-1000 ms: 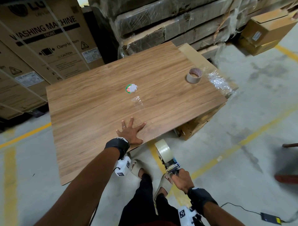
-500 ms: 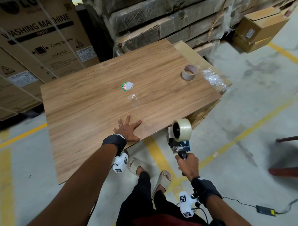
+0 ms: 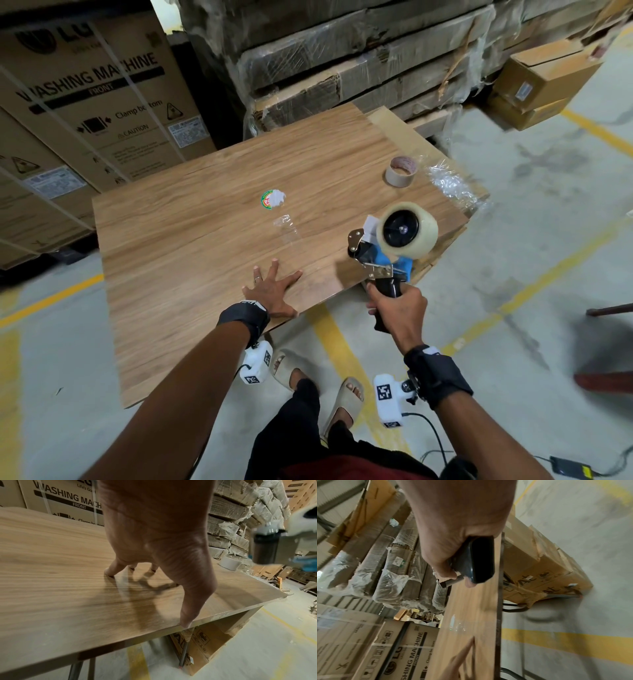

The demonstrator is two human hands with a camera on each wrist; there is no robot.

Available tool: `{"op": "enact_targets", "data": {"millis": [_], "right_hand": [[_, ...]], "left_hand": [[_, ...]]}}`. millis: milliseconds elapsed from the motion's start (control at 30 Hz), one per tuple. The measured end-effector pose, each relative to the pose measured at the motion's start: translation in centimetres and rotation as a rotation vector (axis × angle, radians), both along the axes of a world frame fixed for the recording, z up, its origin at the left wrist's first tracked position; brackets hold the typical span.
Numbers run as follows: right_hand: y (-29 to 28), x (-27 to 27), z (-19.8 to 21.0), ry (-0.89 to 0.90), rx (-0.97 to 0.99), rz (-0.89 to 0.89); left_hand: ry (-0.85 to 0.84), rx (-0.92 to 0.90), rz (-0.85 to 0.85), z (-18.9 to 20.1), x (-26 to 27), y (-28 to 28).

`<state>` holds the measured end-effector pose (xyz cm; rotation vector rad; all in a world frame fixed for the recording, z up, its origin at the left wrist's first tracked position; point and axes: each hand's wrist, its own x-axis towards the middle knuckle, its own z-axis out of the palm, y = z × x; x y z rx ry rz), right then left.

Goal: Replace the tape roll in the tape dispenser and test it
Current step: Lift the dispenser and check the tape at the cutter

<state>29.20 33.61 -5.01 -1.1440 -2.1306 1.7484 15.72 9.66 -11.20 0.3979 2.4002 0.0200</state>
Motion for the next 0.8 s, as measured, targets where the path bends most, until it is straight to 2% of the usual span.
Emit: {"op": "enact_targets", "data": {"millis": [200,300,433,500,633,800], "right_hand": [[-0.4,-4.3,0.8,0.023,-0.064,0.056],[-1.5,-5.8,2.6,0.067,-0.112,0.089],[-2.4,-7.9,3.7,0.129,-0.262,0.147],[-2.8,-9.0,3.9,0.133,-0.316,0.162],[-4.1,-10.8,4.8,0.13,-0.437,0.204],[-5.7,-13.0,5.2,0.111,-0.575,0.206]], "left_hand": [[0.045,0.018,-0.016,-0.1,0.4,-0.5],[0.064,0.05,-0.006,-0.1,0.2,-0.8],[0.096,0.149,0.066,0.0,-0.8,-1.5],[0.11,0.254,0.137,0.5,-1.4,-1.8],[0.197,0.662,0.387,1.2,-3.6,-1.8],[0.265,1.036,0.641,5.3,-7.7,-0.9]]}}
